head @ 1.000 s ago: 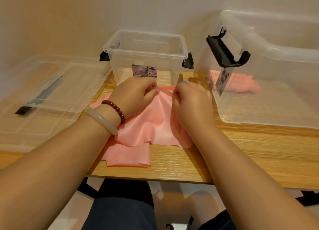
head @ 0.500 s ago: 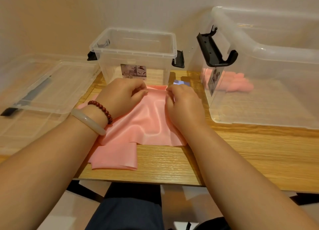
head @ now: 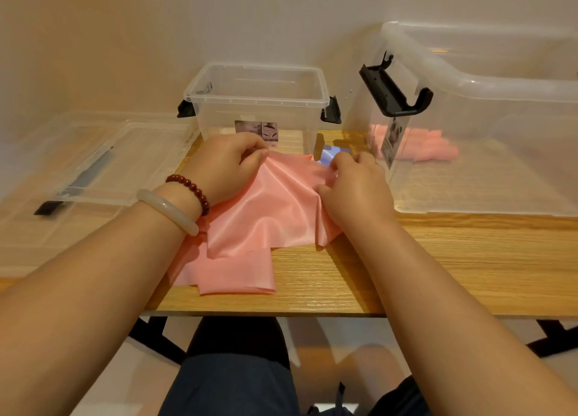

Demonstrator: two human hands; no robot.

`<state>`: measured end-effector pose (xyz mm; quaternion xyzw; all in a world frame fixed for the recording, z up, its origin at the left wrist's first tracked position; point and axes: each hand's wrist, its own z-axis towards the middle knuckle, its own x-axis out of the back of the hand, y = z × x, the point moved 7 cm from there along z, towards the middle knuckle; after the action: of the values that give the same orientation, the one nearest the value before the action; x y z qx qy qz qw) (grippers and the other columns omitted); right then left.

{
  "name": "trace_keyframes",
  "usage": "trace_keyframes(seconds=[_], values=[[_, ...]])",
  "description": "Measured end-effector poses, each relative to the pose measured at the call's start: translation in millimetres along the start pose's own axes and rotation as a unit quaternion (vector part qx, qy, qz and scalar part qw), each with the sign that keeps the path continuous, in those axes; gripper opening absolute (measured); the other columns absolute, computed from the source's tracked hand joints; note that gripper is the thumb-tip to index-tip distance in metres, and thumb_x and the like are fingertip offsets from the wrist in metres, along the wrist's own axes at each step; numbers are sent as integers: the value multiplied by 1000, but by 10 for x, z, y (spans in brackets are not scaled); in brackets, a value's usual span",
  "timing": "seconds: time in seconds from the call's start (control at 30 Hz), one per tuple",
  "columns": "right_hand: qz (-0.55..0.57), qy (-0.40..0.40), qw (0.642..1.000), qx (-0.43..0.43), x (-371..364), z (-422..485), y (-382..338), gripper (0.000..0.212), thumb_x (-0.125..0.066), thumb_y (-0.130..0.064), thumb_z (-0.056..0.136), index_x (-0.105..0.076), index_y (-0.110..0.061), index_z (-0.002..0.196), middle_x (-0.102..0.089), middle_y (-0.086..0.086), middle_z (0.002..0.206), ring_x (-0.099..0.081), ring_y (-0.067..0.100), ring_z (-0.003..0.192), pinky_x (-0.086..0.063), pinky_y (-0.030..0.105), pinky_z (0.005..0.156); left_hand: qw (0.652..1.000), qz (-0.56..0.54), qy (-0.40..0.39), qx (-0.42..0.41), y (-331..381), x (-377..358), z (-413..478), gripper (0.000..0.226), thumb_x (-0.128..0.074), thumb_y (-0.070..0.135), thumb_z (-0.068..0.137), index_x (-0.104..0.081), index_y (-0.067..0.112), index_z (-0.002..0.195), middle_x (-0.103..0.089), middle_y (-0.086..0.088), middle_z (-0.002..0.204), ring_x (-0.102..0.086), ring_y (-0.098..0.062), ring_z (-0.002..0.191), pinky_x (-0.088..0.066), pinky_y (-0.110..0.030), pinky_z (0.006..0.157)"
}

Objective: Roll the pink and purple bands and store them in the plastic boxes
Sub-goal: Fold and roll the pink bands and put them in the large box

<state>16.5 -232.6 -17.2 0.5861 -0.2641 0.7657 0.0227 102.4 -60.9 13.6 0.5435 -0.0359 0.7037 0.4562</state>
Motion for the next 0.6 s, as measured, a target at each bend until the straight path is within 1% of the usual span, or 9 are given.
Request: trace_keyframes(seconds=[0.1, 0.17, 0.23, 0.27, 0.33, 0.4, 0.47, 0.53, 0.6], values=[[80, 58, 995, 5, 115, 0, -41, 5, -51, -20, 95, -55, -18, 97, -57, 6, 103, -49, 24, 85, -35, 31, 67, 1000, -13, 12, 1, -4, 68, -18, 20, -50, 24, 99, -68, 16, 103, -64, 4, 90, -54, -9, 81, -37, -21, 68], [160, 107, 981, 19, 271, 0, -85, 5, -50, -17, 96, -52, -20, 92, -58, 1, 89, -50, 21, 79, -34, 31, 62, 999, -23, 25, 7, -23, 140, -37, 19, -51, 23, 99, -68, 16, 102, -65, 2, 85, -53, -8, 73, -38, -19, 64], [234, 124, 963, 44, 391, -1, -154, 7, -53, -17, 97, -55, -23, 97, -61, -5, 91, -56, 15, 83, -41, 27, 63, 999, -27, 32, 21, -58, 209, -52, 19, -50, 23, 99, -67, 18, 103, -63, 4, 81, -50, -2, 69, -37, -12, 63], [261, 126, 955, 58, 428, 4, -195, 9, -54, -18, 97, -58, -25, 99, -61, -10, 92, -57, 9, 85, -43, 18, 65, 999, -28, 33, 26, -70, 239, -55, 19, -50, 24, 99, -67, 19, 104, -62, 6, 82, -50, -1, 70, -37, -11, 64], [301, 117, 943, 79, 458, 6, -282, 17, -53, -14, 98, -62, -28, 103, -60, -19, 94, -56, -7, 86, -40, 2, 67, 999, -28, 33, 29, -86, 288, -58, 20, -49, 23, 99, -67, 19, 106, -62, 8, 87, -53, -4, 76, -38, -11, 67], [341, 113, 928, 97, 466, -19, -368, 27, -50, -7, 98, -65, -26, 108, -58, -26, 97, -52, -22, 87, -38, -3, 71, 999, -30, 33, 30, -87, 320, -69, 22, -48, 23, 100, -66, 20, 111, -63, 8, 97, -55, -7, 85, -40, -14, 71], [377, 103, 913, 121, 442, -57, -468, 37, -44, 2, 95, -65, -23, 112, -58, -26, 109, -48, -28, 97, -40, 0, 84, 998, -54, 26, 29, -72, 322, -87, 26, -49, 25, 99, -63, 22, 122, -62, 9, 111, -55, -6, 99, -43, -19, 83], [407, 68, 900, 140, 353, -99, -589, 45, -39, 8, 91, -64, -23, 112, -57, -23, 117, -51, -16, 111, -45, 13, 97, 996, -92, 6, 21, -27, 294, -110, 36, -53, 33, 97, -55, 24, 131, -59, 9, 118, -53, -5, 107, -43, -24, 94], [436, 11, 889, 137, 219, -132, -678, 46, -36, 12, 89, -60, -20, 112, -58, -22, 113, -55, -11, 108, -50, 24, 97, 993, -110, -28, 28, -18, 237, -117, 46, -62, 38, 91, -53, 25, 134, -59, 11, 116, -56, -6, 107, -45, -26, 95]])
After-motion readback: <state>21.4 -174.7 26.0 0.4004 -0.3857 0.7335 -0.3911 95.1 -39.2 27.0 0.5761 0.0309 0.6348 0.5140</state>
